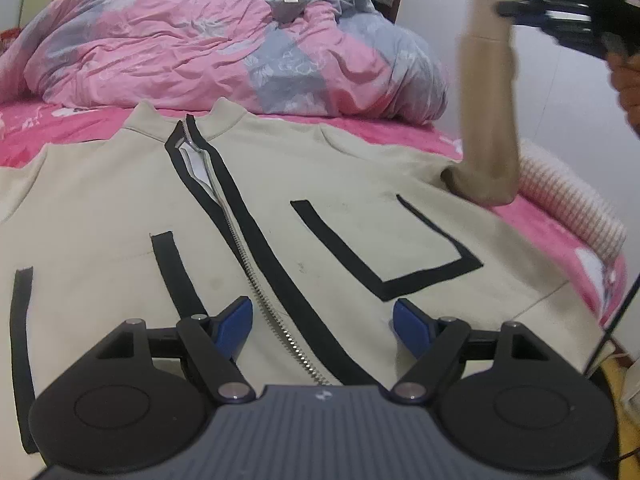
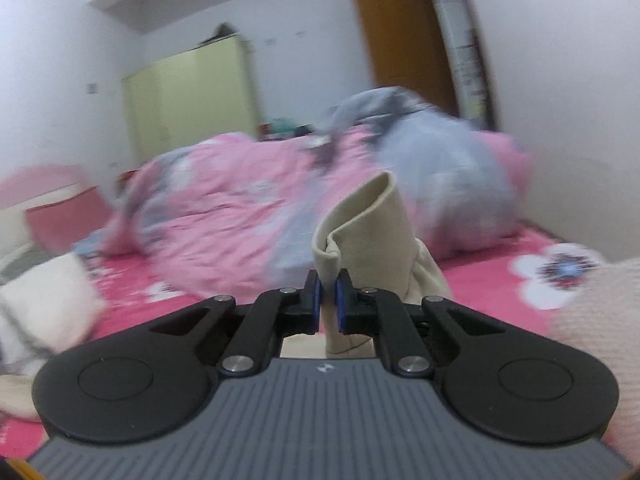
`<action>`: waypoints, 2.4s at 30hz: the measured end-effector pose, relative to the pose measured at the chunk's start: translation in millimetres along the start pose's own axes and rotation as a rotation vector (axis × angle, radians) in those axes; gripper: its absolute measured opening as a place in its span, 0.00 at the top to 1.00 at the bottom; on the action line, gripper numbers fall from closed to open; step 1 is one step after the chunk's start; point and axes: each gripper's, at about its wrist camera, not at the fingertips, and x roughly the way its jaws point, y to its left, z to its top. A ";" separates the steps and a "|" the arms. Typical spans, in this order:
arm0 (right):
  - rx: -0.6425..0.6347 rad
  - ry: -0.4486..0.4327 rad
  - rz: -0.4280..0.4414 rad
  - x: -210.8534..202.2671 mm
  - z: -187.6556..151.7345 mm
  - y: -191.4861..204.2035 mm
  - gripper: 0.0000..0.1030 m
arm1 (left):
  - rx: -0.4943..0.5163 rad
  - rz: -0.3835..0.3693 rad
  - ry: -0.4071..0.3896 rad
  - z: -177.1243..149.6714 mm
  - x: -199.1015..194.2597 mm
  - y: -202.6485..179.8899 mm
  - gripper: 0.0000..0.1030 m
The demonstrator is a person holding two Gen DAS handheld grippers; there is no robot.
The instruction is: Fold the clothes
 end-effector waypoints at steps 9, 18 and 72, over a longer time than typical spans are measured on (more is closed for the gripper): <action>0.001 0.199 0.228 65.3 -38.8 97.1 0.94 | -0.137 -0.002 -0.099 3.1 -35.3 45.3 0.23; 0.055 0.468 0.300 113.2 -107.1 149.6 0.84 | -0.229 0.037 -0.115 2.0 -46.2 80.7 0.23; 0.840 0.439 0.287 61.2 -205.9 29.3 0.38 | -0.292 -0.013 0.042 100.9 59.7 112.4 0.40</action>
